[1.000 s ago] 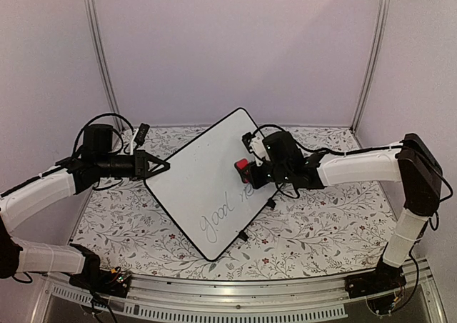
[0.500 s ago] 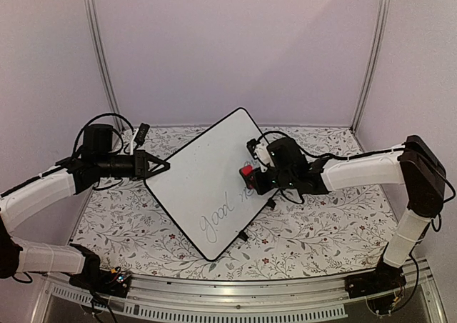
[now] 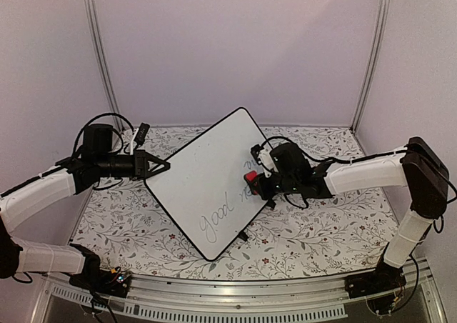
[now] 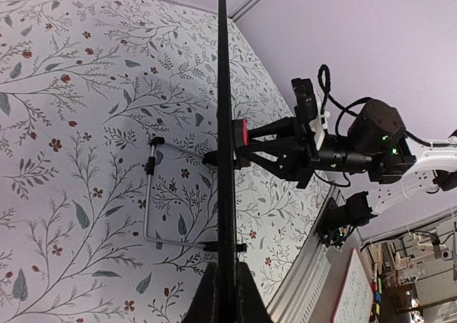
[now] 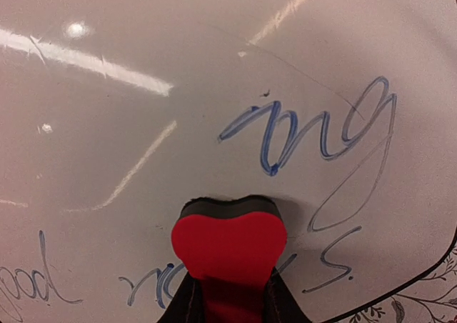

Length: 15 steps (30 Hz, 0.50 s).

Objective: Erase the whiteboard
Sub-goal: Erase the whiteboard at the center of the board.

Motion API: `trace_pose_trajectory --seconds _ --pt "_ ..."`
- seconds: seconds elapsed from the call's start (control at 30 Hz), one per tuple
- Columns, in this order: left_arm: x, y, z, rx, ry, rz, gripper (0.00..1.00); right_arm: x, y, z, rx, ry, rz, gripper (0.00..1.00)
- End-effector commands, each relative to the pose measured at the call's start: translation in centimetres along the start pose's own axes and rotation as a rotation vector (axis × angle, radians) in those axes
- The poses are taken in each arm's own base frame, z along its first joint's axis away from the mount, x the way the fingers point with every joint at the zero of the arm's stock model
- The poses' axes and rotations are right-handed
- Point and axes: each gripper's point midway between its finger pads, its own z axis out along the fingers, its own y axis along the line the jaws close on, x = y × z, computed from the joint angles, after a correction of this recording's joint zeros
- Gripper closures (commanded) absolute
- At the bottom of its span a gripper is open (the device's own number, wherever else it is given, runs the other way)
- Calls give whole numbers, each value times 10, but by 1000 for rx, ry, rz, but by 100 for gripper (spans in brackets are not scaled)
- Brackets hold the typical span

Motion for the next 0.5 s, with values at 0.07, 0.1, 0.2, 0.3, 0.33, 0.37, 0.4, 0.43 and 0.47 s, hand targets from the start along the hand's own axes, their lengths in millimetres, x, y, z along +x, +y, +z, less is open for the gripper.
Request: trace_pose_trajectory --seconds 0.07,0.1,0.2,0.3,0.33,0.37,0.4,0.43,0.47 --pt "5 -13 1 70 21 60 100 28 -12 3 47 114 -2 100" --pt "5 -13 1 70 22 59 100 22 -12 4 50 105 -7 100" --pt "5 -12 1 69 21 60 100 -2 -8 5 47 65 -13 100" --pt "5 -12 1 69 20 62 100 -26 -6 8 46 34 -18 100" --pt "5 -13 1 69 20 63 100 -32 -6 9 48 26 -24 100" --pt "5 -13 0 70 19 63 100 -39 -5 10 47 19 -28 100" --pt "5 -13 0 69 19 63 100 -46 -5 10 46 10 -32 100" --pt "4 -13 0 70 17 65 100 -52 -4 11 46 3 -38 100" --pt "5 -14 0 71 18 65 100 -58 -4 12 48 -4 -40 100"
